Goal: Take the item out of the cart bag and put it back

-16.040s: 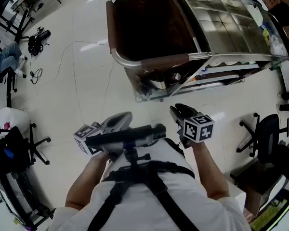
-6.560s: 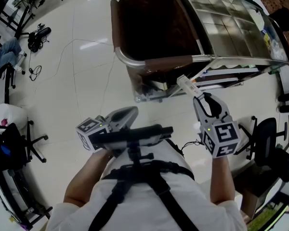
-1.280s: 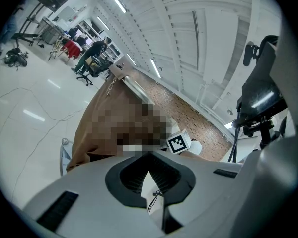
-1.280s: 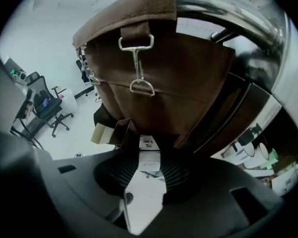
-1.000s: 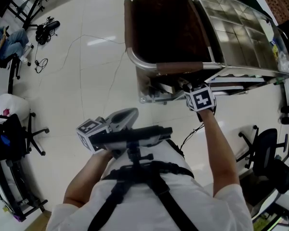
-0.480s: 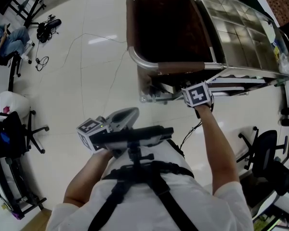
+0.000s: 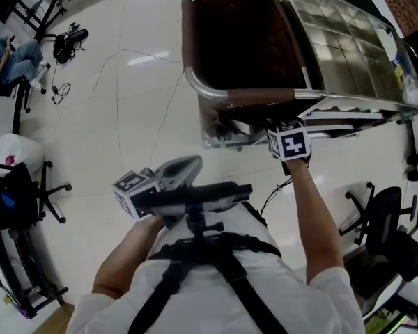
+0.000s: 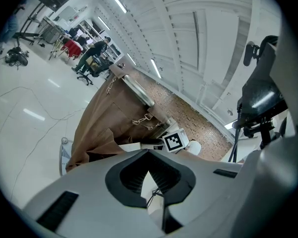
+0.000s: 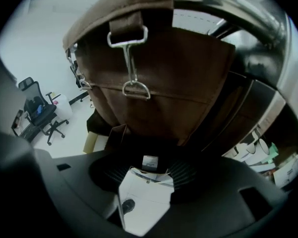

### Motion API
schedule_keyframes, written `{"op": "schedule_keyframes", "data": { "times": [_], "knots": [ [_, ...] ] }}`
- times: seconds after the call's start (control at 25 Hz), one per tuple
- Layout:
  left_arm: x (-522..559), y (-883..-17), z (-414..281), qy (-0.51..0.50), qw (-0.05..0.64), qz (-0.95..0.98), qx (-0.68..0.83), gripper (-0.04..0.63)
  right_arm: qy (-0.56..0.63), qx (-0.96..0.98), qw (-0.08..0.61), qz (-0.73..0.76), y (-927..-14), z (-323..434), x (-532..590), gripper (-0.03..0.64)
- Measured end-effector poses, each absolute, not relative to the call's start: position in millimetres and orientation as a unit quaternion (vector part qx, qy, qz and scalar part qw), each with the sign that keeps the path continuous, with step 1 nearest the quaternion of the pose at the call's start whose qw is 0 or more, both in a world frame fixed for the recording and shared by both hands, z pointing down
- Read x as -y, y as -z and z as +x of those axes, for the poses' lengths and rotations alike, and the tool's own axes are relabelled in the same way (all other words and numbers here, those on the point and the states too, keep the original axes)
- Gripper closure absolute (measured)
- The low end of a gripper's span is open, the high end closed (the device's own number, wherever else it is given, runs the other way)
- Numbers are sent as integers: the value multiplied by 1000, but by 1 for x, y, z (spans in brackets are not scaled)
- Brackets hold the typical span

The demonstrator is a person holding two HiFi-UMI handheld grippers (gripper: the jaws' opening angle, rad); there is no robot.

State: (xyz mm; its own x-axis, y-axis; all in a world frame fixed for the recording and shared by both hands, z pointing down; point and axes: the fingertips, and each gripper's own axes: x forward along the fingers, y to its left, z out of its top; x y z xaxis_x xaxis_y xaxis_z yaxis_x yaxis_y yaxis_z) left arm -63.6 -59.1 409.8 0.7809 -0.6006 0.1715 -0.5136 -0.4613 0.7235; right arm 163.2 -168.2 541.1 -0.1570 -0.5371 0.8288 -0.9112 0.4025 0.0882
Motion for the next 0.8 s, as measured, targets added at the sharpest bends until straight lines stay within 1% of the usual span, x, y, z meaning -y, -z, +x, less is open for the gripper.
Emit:
{"op": "schedule_keyframes", "data": {
  "times": [0.72, 0.76, 0.8],
  "knots": [
    [57, -407, -58, 52, 403, 858, 313, 591, -227, 765, 320, 510, -486, 140, 113, 380],
    [57, -407, -58, 51, 404, 859, 311, 591, -228, 768, 316, 508, -483, 138, 110, 384],
    [57, -407, -57, 51, 403, 859, 311, 591, -229, 772, 311, 505, -480, 136, 106, 404]
  ]
}}
